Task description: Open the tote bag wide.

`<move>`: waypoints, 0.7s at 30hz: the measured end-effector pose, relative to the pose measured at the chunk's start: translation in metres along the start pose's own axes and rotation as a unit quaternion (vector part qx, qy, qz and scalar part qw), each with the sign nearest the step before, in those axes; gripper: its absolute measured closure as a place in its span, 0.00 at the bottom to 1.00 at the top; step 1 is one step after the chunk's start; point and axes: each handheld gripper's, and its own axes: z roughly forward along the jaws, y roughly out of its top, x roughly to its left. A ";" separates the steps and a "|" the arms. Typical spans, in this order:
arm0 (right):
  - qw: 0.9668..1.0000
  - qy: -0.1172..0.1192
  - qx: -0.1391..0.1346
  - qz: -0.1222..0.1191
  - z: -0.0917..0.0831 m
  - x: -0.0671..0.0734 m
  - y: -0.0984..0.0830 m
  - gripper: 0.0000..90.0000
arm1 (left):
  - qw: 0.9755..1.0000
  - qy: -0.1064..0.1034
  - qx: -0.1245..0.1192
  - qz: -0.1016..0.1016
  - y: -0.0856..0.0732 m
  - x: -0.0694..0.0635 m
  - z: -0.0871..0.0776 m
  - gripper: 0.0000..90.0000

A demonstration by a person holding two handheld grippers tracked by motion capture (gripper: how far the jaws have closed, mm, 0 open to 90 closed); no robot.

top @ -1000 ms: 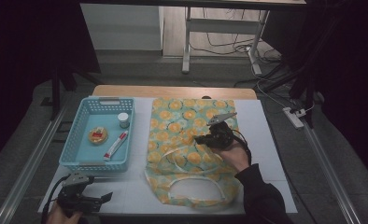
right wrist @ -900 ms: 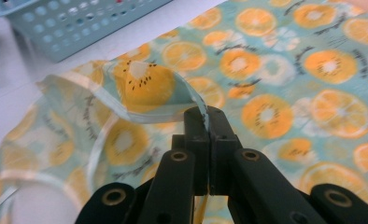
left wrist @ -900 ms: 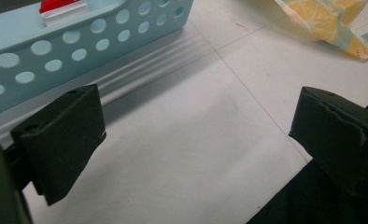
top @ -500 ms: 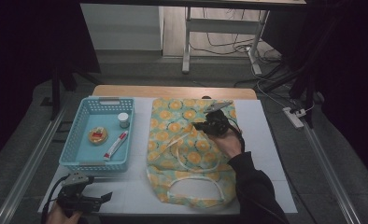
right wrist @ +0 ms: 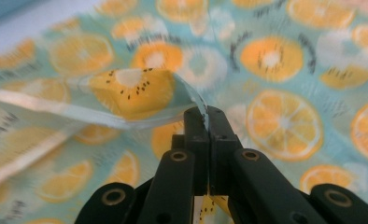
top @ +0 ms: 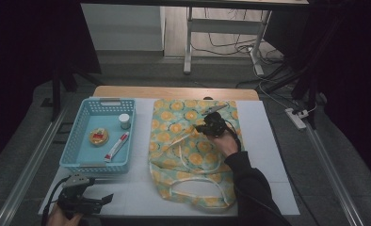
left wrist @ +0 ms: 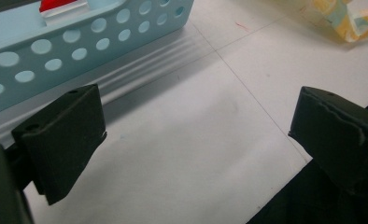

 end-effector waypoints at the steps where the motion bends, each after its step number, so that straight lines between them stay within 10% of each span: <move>1: 1.000 0.000 0.005 0.000 0.003 -0.001 -0.002 0.98 | 1.000 0.000 0.000 0.000 0.000 0.000 0.000 0.04; 8: 1.000 -0.008 0.022 0.005 0.011 -0.002 -0.007 0.88 | 1.000 0.000 -0.001 0.001 0.000 0.000 0.000 0.04; 21: 1.000 -0.020 -0.024 0.002 -0.027 0.008 0.002 0.45 | 1.000 0.001 -0.001 0.000 0.000 0.000 0.000 0.04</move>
